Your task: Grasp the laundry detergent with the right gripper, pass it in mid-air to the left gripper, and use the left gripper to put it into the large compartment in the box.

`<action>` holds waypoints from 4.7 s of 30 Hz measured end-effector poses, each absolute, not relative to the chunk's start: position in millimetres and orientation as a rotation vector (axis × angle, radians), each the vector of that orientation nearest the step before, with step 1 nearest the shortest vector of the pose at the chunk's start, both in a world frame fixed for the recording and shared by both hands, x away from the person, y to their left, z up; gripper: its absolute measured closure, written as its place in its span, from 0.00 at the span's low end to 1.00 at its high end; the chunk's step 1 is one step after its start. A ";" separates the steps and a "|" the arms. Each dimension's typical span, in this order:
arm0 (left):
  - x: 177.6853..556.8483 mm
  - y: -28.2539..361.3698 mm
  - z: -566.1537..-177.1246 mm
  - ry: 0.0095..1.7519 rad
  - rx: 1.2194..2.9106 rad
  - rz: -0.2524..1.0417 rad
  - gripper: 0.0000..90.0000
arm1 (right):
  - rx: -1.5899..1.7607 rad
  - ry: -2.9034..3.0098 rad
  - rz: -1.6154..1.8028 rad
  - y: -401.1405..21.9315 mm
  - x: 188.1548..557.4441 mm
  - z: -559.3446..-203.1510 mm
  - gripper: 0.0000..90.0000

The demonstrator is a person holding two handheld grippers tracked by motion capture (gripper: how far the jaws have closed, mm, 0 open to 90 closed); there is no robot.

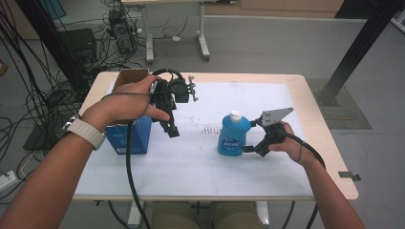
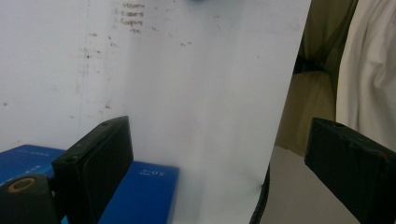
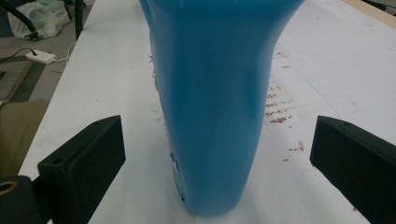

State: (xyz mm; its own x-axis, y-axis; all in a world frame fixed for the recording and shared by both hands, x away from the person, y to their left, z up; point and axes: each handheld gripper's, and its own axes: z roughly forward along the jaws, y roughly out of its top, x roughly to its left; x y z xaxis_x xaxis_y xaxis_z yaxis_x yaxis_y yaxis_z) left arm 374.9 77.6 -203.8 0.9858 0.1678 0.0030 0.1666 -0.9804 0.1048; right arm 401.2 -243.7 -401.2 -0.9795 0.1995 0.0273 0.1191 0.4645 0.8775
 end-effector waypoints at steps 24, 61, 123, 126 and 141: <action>375.2 78.3 -203.4 0.256 3.025 0.021 0.09 | 0.285 2.616 1.561 -243.7 401.0 -401.2 0.04; 376.1 79.4 -203.8 0.267 3.026 0.026 0.09 | 0.288 2.613 1.563 -243.3 400.8 -401.3 0.04; 375.5 80.9 -203.7 0.268 3.026 0.032 0.09 | 0.276 2.557 1.648 -219.9 401.3 -410.6 0.05; 375.6 81.0 -203.8 0.268 3.027 0.033 0.09 | 0.274 2.556 1.650 -218.4 401.2 -411.6 0.06; 375.5 81.9 -203.6 0.272 3.024 0.035 0.09 | 0.265 2.544 1.668 -213.3 401.1 -415.1 0.09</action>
State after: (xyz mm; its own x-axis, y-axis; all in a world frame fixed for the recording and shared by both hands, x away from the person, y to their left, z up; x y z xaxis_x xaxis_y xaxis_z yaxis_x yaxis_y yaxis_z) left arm 375.5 81.9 -203.6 0.9838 0.1789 0.0135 0.1765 -0.9785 0.1066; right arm 401.1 -213.3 -415.1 -0.9811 0.1926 0.0211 0.0962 0.3895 0.9160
